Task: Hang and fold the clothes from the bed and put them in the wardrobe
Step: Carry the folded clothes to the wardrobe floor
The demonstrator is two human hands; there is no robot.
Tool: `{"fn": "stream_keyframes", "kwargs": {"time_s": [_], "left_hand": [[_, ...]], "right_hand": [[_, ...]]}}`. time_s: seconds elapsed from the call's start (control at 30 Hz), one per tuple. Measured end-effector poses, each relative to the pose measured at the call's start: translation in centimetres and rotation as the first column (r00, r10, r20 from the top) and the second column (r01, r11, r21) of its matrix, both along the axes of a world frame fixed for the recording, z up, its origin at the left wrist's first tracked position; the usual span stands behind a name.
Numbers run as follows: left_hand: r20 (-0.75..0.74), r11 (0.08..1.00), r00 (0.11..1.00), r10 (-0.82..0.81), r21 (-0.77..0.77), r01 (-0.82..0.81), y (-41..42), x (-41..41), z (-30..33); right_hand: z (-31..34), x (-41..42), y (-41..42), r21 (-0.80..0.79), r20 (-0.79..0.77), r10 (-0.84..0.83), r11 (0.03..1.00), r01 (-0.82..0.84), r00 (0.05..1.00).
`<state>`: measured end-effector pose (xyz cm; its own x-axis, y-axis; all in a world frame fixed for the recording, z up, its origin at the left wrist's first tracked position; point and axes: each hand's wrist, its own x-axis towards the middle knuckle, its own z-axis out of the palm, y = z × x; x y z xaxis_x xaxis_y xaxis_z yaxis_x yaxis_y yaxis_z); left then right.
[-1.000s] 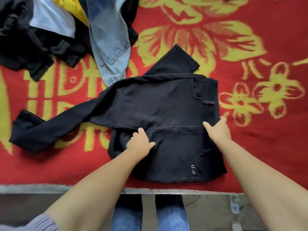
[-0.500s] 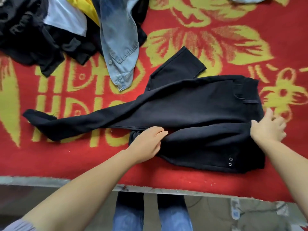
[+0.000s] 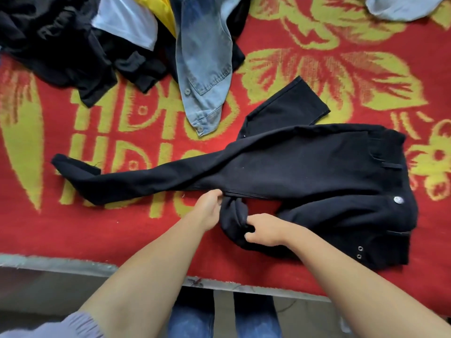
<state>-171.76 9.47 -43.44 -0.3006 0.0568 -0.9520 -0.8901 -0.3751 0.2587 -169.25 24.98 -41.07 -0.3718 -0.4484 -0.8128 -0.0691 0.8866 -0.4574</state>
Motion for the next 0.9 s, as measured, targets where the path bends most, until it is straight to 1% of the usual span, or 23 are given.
{"fn": "stream_keyframes", "kwargs": {"time_s": [0.07,0.1,0.17,0.2,0.23,0.27,0.3,0.33,0.37,0.4,0.43,0.47,0.5,0.57,0.6,0.63,0.67,0.7,0.73,0.77,0.8,0.83,0.9], "left_hand": [[0.051,0.977,0.997,0.049,0.203,-0.059,0.6,0.1,0.6],[0.067,0.962,0.996,0.062,0.264,-0.078,1.0,0.1,0.8],[0.053,0.921,0.991,0.125,0.366,-0.136,1.7,0.0,1.2],[0.018,0.926,0.994,0.112,0.362,-0.111,1.9,-0.3,1.6],[-0.026,0.962,0.999,0.034,0.273,-0.026,1.9,-0.6,1.9],[-0.052,0.987,0.995,-0.081,0.132,0.087,1.8,-0.7,2.2],[-0.061,0.984,0.982,-0.176,-0.029,0.175,1.6,-0.8,2.2],[-0.082,0.96,0.969,-0.235,-0.173,0.218,1.3,-0.6,2.3],[-0.128,0.921,0.949,-0.289,-0.309,0.239,1.1,-0.2,2.5],[-0.182,0.87,0.917,-0.355,-0.422,0.253,0.8,0.4,3.0],[-0.228,0.829,0.879,-0.419,-0.49,0.268,0.6,1.1,3.3],[-0.276,0.82,0.848,-0.453,-0.503,0.274,0.3,1.8,3.7],[-0.319,0.83,0.826,-0.466,-0.482,0.282,-0.1,2.4,4.1],[-0.366,0.833,0.797,-0.48,-0.475,0.284,-1.4,3.2,4.6],[-0.371,0.849,0.812,-0.45,-0.459,0.261,-2.2,3.3,4.8],[-0.372,0.891,0.852,-0.369,-0.403,0.21,-2.9,3.4,5.0],[-0.378,0.946,0.897,-0.228,-0.302,0.113,-3.3,3.5,5.1],[-0.372,0.984,0.927,-0.044,-0.174,-0.023,-3.6,3.5,5.2],[-0.338,0.982,0.929,0.153,-0.053,-0.182,-3.9,3.4,5.3],[-0.264,0.942,0.906,0.331,0.044,-0.332,-4.1,3.4,5.6],[-0.178,0.881,0.863,0.473,0.123,-0.458,-4.4,3.3,5.9],[-0.118,0.821,0.817,0.565,0.181,-0.542,-4.8,3.2,6.1],[-0.103,0.762,0.775,0.623,0.303,-0.573,-5.9,2.9,6.9]], "right_hand": [[1.1,-0.7,1.7,-0.039,0.186,-0.085,0.995,0.094,0.979],[1.9,-1.3,2.5,-0.031,0.265,-0.101,0.993,0.113,0.959],[3.6,-2.8,3.3,0.008,0.394,-0.081,0.996,0.085,0.915],[4.4,-3.9,3.5,0.021,0.409,-0.065,0.998,0.062,0.91],[4.9,-5.2,3.2,0.04,0.359,-0.089,0.996,0.08,0.929],[5.4,-6.5,2.6,0.065,0.214,-0.158,0.987,0.147,0.964],[5.6,-7.9,1.8,0.081,-0.028,-0.247,0.965,0.248,0.969],[5.6,-9.0,0.5,0.055,-0.306,-0.312,0.938,0.343,0.9],[5.5,-9.8,-1.1,-0.032,-0.502,-0.345,0.924,0.381,0.793],[5.3,-10.4,-2.8,-0.116,-0.574,-0.349,0.93,0.349,0.741],[4.9,-10.8,-4.5,-0.14,-0.57,-0.305,0.951,0.275,0.763],[4.3,-11.1,-6.0,-0.07,-0.523,-0.201,0.979,0.193,0.828],[3.5,-11.3,-7.3,0.042,-0.471,-0.086,0.992,0.12,0.878],[2.3,-12.1,-8.6,0.247,-0.394,0.081,0.969,0.021,0.916],[1.9,-12.5,-8.8,0.277,-0.393,0.084,0.96,0.03,0.916],[1.6,-12.7,-8.8,0.246,-0.436,0.034,0.966,0.082,0.899],[1.4,-12.9,-8.4,0.186,-0.507,-0.049,0.969,0.164,0.861],[1.4,-13.0,-7.9,0.104,-0.595,-0.15,0.96,0.26,0.789],[1.6,-13.2,-7.0,0.022,-0.672,-0.254,0.932,0.361,0.696],[1.8,-13.4,-5.9,-0.047,-0.714,-0.351,0.888,0.458,0.606],[2.1,-13.6,-4.7,-0.089,-0.725,-0.422,0.841,0.534,0.544],[2.2,-13.8,-3.5,-0.086,-0.717,-0.455,0.809,0.581,0.527],[2.5,-13.7,-1.8,0.0,-0.679,-0.41,0.83,0.558,0.61]]}}
